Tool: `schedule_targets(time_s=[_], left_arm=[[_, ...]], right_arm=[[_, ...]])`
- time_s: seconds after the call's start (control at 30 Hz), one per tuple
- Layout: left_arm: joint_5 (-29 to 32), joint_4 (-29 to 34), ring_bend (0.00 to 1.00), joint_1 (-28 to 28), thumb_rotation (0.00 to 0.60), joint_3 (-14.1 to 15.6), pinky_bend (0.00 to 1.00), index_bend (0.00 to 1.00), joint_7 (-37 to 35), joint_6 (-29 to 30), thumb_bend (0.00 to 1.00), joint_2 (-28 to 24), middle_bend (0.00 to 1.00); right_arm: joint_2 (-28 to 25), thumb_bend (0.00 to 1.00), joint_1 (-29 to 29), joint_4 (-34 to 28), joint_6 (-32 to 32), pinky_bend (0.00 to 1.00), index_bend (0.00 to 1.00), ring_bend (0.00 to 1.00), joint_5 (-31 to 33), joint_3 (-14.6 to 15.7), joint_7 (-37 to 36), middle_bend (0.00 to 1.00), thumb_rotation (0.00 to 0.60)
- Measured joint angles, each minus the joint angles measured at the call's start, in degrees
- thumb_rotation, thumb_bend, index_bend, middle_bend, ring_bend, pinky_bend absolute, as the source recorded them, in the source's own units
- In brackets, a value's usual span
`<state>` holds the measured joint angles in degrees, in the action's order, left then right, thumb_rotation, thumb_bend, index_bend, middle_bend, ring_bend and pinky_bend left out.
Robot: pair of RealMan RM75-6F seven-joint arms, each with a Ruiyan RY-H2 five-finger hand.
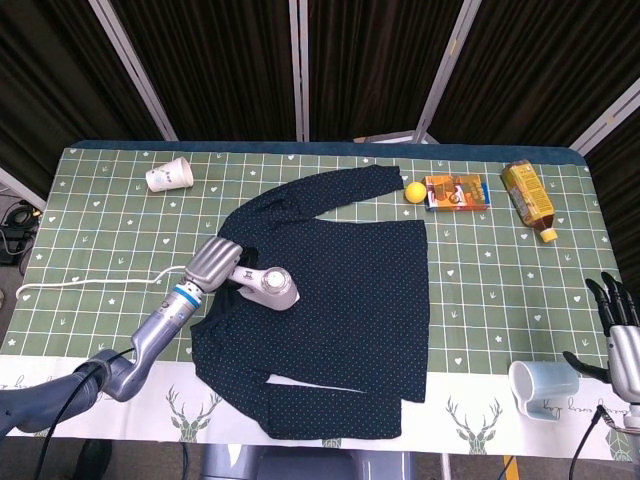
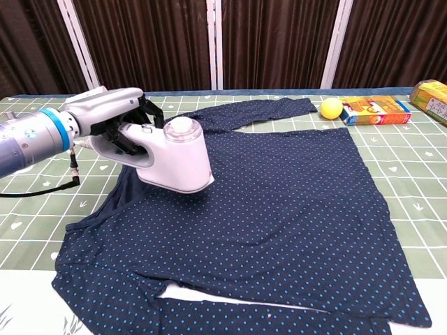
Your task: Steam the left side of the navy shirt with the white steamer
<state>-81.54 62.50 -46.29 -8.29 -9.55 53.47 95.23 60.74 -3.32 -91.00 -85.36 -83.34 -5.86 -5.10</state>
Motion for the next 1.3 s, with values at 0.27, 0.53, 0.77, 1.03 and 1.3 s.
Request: schedule_targets(time_s=[0.27,0.53,0.77,1.03,1.3], left_arm=[[1.9,-4.3,0.76,-0.6,0.6,-0.3,1.0,1.0,1.7,-1.6,0.61,3.3,0.86],[2.0,-7.7,0.76,-0.4,0.6,0.5,1.0,1.0,1.3,-2.0,0.61,5.6,0.86],[1.0,-7.7,0.76,-0.1,0.6,1.4,0.99,1.0,0.2,-1.4,0.6,6.2,0.86],[-1.0,-5.9,0.76,-0.1,0.6,2.6,1.0,1.0,0.4,-0.6,0.6,6.2,0.86],[-2.9,-3.7,0.76,0.0,0.6,3.7,0.98,0.99,1.6,0.9,0.58,6.7,0.85]], right_arm=[[-0.2,0.0,-0.4,0.5,1.1,0.0,0.0,0.0,0.5,-0.1,-1.4,0.0,0.6],[-0.2,0.0,-0.5,0.7,1.3,0.0,0.0,0.0,0.5,-0.1,-1.8,0.0,0.6],[-0.3,0.0,-0.4,0.5,1.2,0.0,0.0,0.0,0.5,0.0,-1.8,0.0,0.6],[-0.5,0.0,-0.4,0.5,1.0,0.0,0.0,0.0,0.3,0.0,-2.2,0.0,0.6],[-0.6,0.0,-0.2,0.5,0.7,0.0,0.0,0.0,0.1,0.1,-2.6,0.0,0.6]])
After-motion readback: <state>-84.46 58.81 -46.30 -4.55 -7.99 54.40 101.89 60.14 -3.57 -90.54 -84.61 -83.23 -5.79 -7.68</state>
